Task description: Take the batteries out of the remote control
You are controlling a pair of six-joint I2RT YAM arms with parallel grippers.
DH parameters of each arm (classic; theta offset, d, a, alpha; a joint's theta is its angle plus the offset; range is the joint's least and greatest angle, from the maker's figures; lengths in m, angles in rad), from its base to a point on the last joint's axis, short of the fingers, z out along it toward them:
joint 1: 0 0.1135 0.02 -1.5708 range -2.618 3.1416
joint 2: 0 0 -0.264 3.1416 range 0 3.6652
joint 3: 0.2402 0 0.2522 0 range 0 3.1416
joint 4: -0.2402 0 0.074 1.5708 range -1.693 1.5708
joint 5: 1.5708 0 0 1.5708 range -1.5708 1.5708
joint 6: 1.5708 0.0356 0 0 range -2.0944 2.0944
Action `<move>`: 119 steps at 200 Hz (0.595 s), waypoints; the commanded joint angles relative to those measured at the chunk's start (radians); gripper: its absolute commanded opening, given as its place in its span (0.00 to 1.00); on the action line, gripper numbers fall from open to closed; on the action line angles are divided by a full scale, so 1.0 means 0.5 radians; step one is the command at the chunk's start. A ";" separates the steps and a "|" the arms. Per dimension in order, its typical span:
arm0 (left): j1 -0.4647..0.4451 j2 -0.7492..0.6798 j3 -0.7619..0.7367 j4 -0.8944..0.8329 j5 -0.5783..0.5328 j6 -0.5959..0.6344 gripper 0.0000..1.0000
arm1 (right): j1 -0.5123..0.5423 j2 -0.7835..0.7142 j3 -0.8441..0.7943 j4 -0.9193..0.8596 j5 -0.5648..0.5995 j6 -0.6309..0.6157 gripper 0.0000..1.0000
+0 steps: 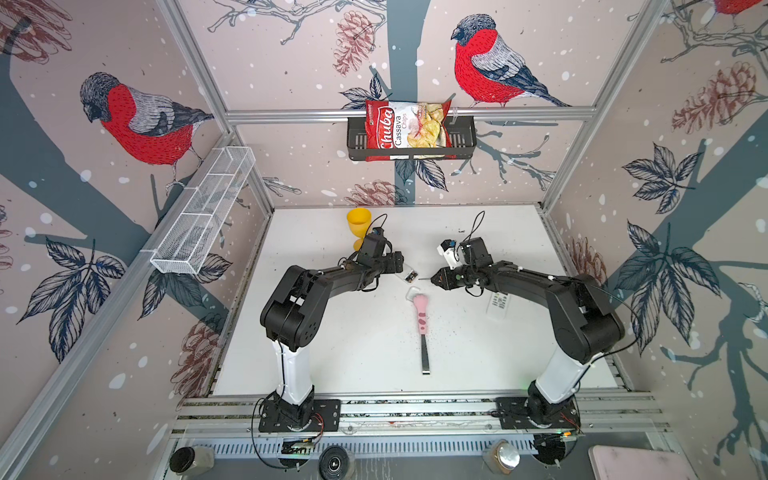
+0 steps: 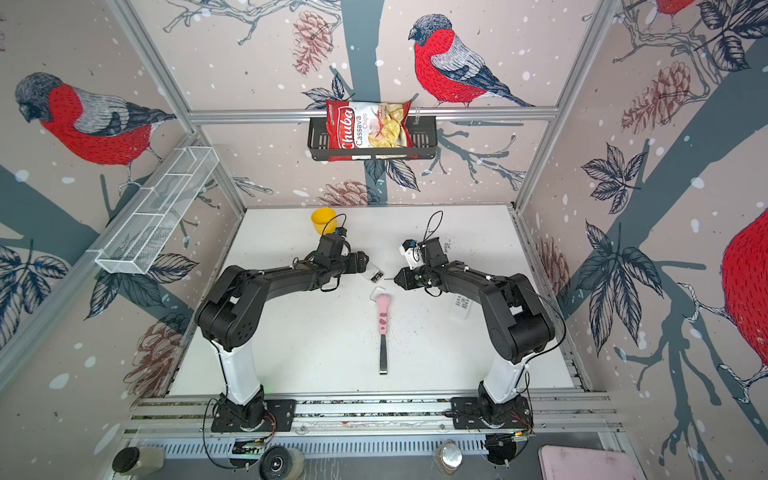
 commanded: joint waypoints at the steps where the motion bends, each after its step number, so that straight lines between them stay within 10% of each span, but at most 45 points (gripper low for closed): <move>1: 0.005 -0.005 0.014 -0.031 -0.008 0.023 0.87 | 0.004 0.045 0.053 0.055 -0.015 0.003 0.00; 119: 0.005 0.038 0.068 -0.144 -0.085 0.082 0.77 | 0.035 -0.020 0.150 -0.140 0.166 -0.110 0.00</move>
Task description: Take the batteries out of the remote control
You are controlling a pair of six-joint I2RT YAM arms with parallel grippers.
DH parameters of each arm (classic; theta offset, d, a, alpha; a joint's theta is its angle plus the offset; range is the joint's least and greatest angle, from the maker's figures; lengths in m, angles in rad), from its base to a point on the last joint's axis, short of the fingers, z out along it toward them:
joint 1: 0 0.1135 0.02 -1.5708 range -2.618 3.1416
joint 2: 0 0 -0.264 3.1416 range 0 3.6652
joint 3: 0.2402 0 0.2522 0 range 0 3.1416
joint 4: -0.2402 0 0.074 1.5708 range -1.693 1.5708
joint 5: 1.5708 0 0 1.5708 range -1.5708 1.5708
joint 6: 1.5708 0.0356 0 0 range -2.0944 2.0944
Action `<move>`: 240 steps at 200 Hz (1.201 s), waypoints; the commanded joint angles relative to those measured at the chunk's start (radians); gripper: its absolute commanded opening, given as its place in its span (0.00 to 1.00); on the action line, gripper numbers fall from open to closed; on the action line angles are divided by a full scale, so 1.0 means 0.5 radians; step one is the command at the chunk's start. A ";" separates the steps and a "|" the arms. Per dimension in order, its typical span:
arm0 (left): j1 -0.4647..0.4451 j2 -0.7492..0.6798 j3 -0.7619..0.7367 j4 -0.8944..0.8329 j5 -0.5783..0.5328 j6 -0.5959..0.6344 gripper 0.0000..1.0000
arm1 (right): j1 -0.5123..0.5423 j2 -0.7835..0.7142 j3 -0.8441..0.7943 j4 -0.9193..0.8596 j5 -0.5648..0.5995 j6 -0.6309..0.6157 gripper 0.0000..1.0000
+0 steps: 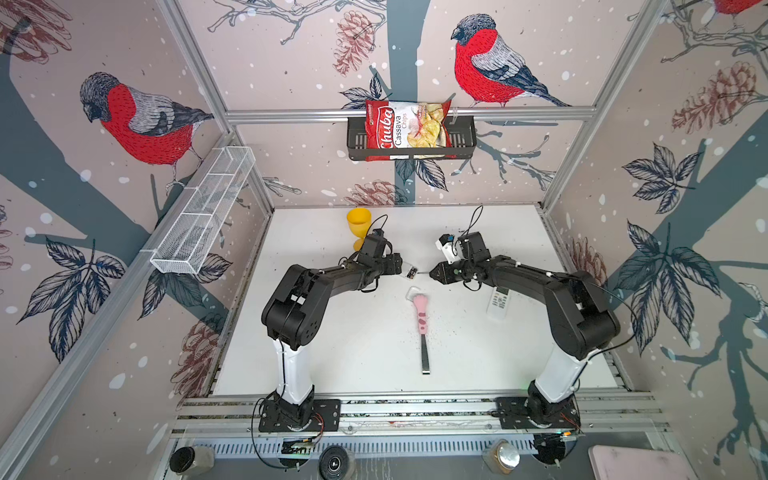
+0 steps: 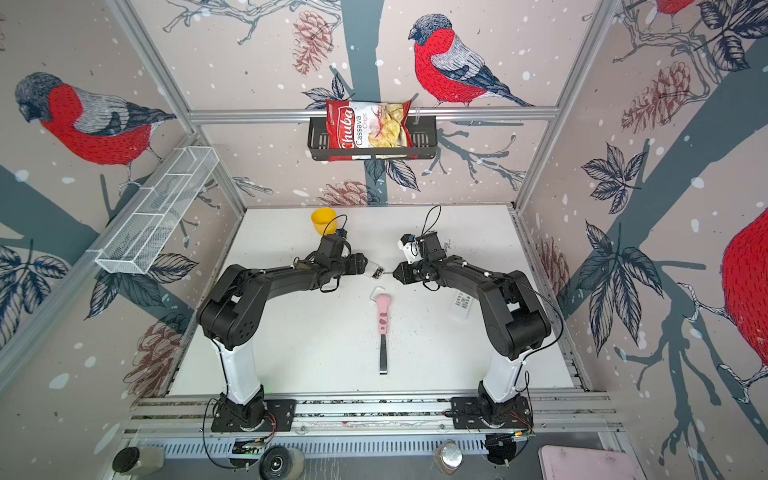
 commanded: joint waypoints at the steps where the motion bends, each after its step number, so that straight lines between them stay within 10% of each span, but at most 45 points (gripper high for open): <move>1: 0.006 0.010 0.050 -0.082 -0.073 0.070 0.77 | 0.029 -0.035 0.030 -0.078 0.108 -0.069 0.00; 240: 0.015 0.173 0.206 -0.244 -0.142 0.202 0.74 | 0.150 0.048 0.227 -0.260 0.225 -0.168 0.00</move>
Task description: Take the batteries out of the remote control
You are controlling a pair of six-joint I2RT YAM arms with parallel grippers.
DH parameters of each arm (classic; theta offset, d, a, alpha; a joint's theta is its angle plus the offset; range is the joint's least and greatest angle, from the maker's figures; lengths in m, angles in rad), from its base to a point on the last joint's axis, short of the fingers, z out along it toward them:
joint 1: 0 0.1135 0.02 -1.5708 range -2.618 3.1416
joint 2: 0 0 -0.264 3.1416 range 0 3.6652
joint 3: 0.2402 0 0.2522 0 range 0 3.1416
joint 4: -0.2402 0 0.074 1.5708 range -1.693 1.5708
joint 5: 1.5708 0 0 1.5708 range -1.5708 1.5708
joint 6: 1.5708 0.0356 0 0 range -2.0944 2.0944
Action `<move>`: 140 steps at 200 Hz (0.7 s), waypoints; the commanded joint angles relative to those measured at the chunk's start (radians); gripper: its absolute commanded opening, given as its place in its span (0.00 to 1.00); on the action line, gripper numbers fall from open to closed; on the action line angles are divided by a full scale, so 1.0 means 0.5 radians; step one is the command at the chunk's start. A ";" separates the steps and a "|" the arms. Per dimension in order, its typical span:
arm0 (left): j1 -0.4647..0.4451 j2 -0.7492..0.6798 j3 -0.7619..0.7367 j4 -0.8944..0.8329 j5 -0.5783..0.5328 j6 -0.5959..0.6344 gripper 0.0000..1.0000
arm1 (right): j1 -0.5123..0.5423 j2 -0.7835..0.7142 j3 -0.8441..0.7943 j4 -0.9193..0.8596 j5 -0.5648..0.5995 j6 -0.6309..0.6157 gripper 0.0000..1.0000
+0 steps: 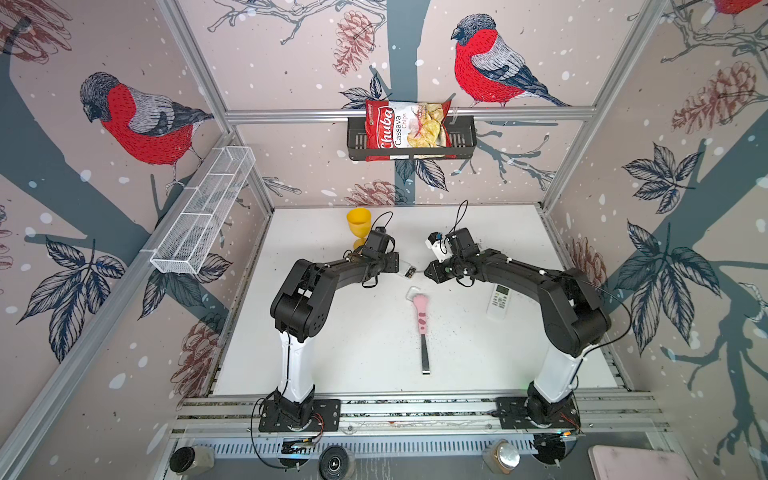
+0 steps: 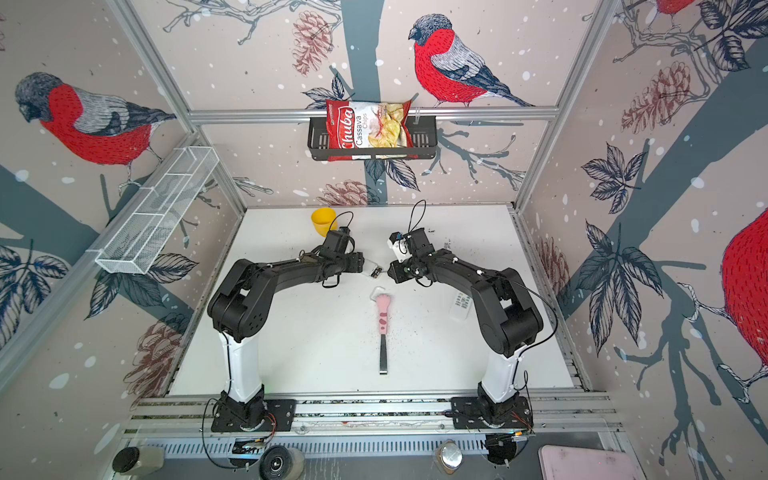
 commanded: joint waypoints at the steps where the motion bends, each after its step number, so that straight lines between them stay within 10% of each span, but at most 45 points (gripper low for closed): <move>1: 0.004 0.009 -0.016 0.012 0.030 0.012 0.74 | 0.008 -0.039 -0.005 -0.025 0.018 -0.006 0.00; 140: 0.004 0.058 0.016 0.016 0.066 -0.008 0.71 | 0.064 0.003 -0.012 -0.027 0.046 -0.020 0.00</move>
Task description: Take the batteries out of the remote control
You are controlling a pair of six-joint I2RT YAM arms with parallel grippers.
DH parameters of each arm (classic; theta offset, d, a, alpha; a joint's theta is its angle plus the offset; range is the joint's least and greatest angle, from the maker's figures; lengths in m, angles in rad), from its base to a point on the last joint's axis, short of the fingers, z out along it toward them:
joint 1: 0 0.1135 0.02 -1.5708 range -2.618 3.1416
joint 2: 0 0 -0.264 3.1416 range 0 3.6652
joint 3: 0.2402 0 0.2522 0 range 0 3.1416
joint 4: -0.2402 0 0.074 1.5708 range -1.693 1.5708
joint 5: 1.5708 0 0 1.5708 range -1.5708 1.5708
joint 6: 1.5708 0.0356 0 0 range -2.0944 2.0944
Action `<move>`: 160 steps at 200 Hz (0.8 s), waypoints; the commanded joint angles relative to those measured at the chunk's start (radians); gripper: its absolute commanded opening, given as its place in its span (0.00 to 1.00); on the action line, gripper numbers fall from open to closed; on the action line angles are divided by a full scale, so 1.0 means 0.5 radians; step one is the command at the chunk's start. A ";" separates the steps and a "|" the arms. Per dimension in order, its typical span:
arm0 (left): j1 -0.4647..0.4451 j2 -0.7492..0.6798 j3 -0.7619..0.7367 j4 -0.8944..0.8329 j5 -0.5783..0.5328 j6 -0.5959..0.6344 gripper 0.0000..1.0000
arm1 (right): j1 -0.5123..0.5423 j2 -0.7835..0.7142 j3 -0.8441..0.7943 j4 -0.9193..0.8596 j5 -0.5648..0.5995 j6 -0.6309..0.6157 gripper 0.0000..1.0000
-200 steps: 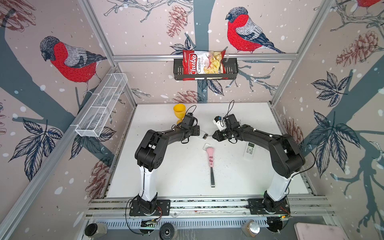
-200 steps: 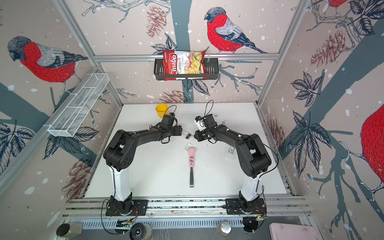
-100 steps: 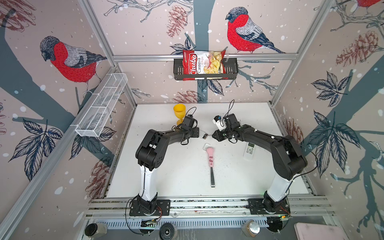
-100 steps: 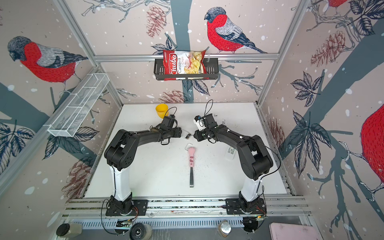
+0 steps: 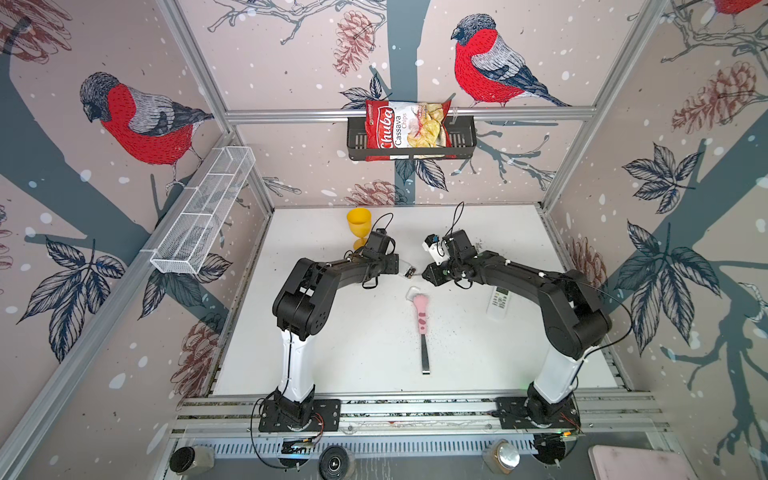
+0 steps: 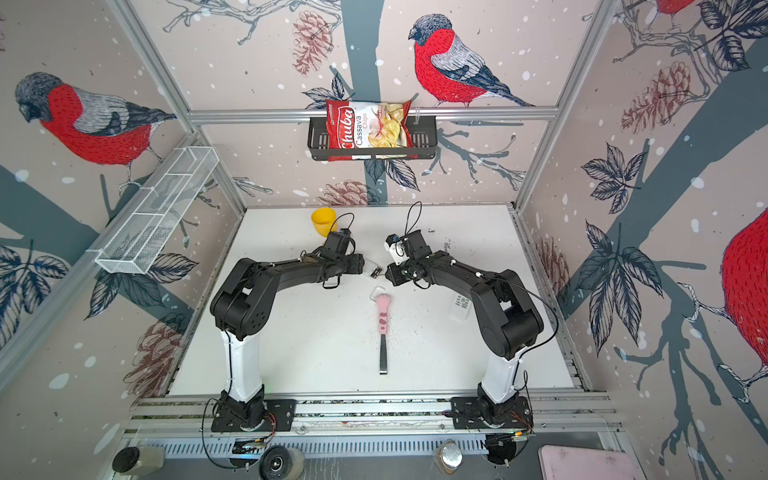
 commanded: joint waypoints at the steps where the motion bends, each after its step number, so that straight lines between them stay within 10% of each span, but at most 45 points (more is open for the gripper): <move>1: 0.003 0.016 -0.001 0.011 0.028 -0.005 0.71 | 0.007 0.012 0.012 -0.024 0.012 -0.017 0.00; 160: -0.011 0.017 -0.047 0.063 0.077 -0.026 0.63 | 0.074 0.298 0.430 -0.408 0.098 -0.030 0.00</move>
